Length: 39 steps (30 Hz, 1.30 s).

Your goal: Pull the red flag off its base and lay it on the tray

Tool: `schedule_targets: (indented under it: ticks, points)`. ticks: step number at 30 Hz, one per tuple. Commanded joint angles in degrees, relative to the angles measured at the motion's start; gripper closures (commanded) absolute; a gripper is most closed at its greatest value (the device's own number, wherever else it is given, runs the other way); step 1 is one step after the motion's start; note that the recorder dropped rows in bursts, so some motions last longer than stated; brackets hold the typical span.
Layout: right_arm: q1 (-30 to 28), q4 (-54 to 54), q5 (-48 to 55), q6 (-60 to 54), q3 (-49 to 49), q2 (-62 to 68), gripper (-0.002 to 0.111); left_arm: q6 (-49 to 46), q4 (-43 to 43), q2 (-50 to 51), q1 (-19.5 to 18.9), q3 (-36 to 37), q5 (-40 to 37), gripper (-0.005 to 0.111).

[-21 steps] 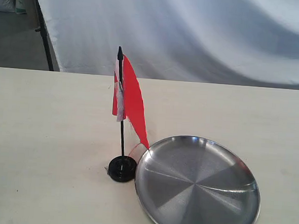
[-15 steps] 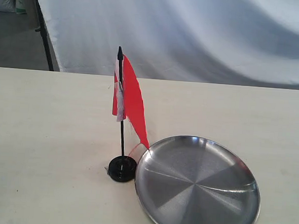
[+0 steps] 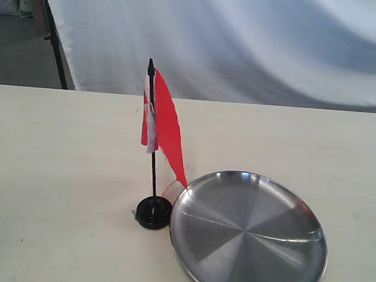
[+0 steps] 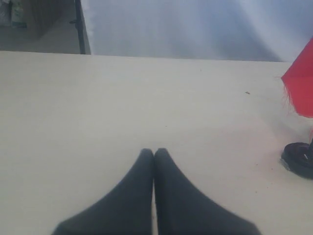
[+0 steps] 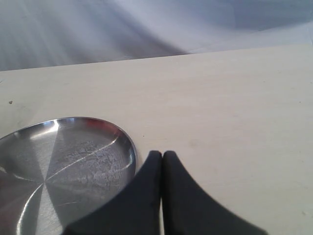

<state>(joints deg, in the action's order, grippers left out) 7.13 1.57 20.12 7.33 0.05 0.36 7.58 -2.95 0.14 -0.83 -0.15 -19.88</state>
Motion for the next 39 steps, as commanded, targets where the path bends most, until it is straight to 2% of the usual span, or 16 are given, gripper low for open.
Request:
schedule_targets:
  ticks: [1, 5, 10, 15, 18, 21, 24, 27, 29, 35, 39]
  points:
    - [-0.12, 0.43, -0.34, 0.00, -0.05, -0.36, 0.109, -1.85, 0.36, -0.14, -0.09, 0.15, 8.31, 0.107]
    - [-0.12, 0.43, -0.34, 0.00, -0.05, -0.36, 0.109, -3.10, 1.33, -0.14, -0.09, -4.91, 5.76, 0.107]
    - [-0.12, 0.43, -0.34, 0.00, -0.05, -0.36, 0.109, -5.79, 1.33, -0.14, -0.09, -13.50, 7.14, 0.107]
    - [-0.12, 0.43, -0.34, 0.00, -0.05, -0.36, 0.109, -9.40, 2.95, 7.55, -0.09, -22.33, 3.11, 0.107]
    - [-0.12, 0.43, -0.34, 0.00, -0.05, -0.36, 0.109, -17.04, 8.30, 15.22, -0.09, -28.85, -1.60, 0.107]
    - [-0.12, 0.43, -0.34, 0.00, -0.05, -0.36, 0.109, -31.56, 20.39, 22.85, -0.09, -33.54, -5.99, 0.107]
    - [-0.12, 0.43, -0.34, 0.00, -0.05, -0.36, 0.109, -53.63, 40.91, 28.70, -0.09, -34.77, -9.50, 0.107]
    - [-0.12, 0.43, -0.34, 0.00, -0.05, -0.36, 0.109, -70.92, 55.83, 33.40, -0.09, -34.67, -14.27, 0.107]
    - [-0.12, 0.43, -0.34, 0.00, -0.05, -0.36, 0.109, -73.97, 59.17, 36.55, -0.09, -34.67, -15.86, 0.107]
    - [-0.12, 0.43, -0.34, 0.00, -0.05, -0.36, 0.109, -73.55, 62.53, 45.75, -0.09, -33.87, -16.58, 0.107]
    - [-0.12, 0.43, -0.34, 0.00, -0.05, -0.36, 0.109, -82.06, 69.61, 52.17, -0.09, -30.95, -16.58, 0.107]
